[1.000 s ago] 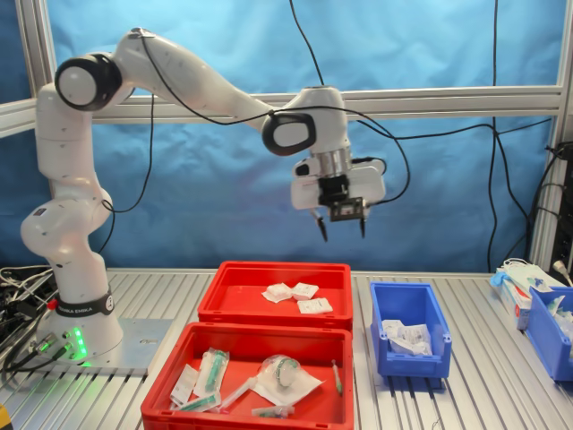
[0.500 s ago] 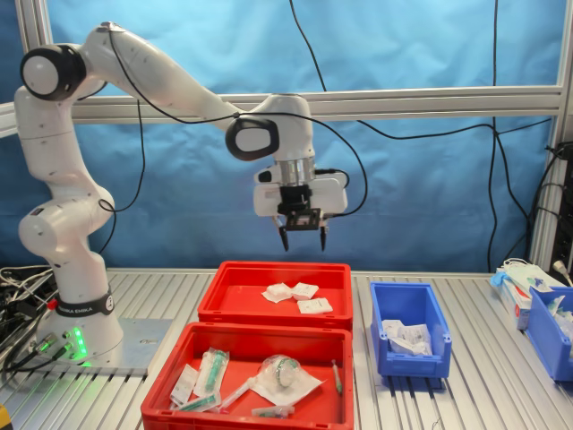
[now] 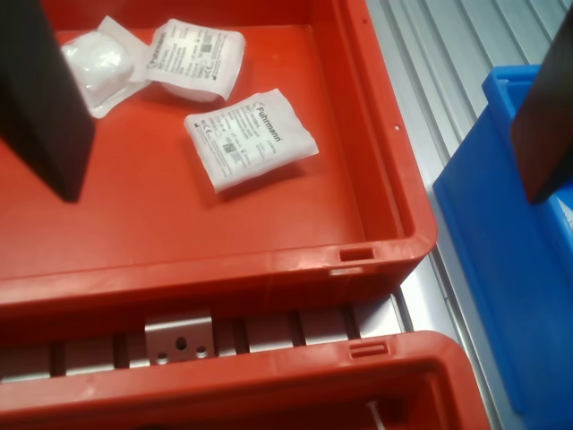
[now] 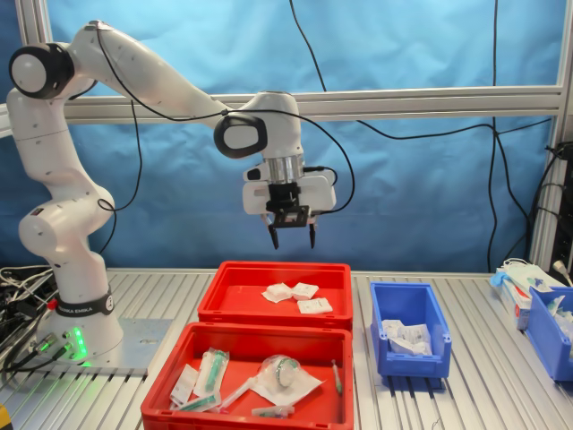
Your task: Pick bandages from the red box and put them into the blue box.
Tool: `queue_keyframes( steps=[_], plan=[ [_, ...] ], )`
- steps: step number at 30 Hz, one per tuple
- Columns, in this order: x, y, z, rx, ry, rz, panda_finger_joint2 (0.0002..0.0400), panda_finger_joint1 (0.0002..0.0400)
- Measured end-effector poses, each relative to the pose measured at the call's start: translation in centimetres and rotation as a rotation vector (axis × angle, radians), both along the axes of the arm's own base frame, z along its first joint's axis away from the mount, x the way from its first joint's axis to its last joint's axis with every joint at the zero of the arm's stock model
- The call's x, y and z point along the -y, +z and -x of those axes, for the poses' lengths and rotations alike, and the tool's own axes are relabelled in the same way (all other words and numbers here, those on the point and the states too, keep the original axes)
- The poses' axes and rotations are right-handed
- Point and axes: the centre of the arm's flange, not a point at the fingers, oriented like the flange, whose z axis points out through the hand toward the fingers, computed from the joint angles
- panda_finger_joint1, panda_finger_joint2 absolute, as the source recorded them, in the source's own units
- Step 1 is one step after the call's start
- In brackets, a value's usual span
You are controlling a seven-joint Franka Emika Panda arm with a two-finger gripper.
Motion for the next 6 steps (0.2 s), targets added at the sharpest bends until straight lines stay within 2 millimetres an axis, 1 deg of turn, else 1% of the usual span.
queue_keyframes(
  steps=[6],
  plan=[
    [0.00,-0.24,0.15,-0.005,0.001,0.000,0.0400,0.0400]
  ],
)
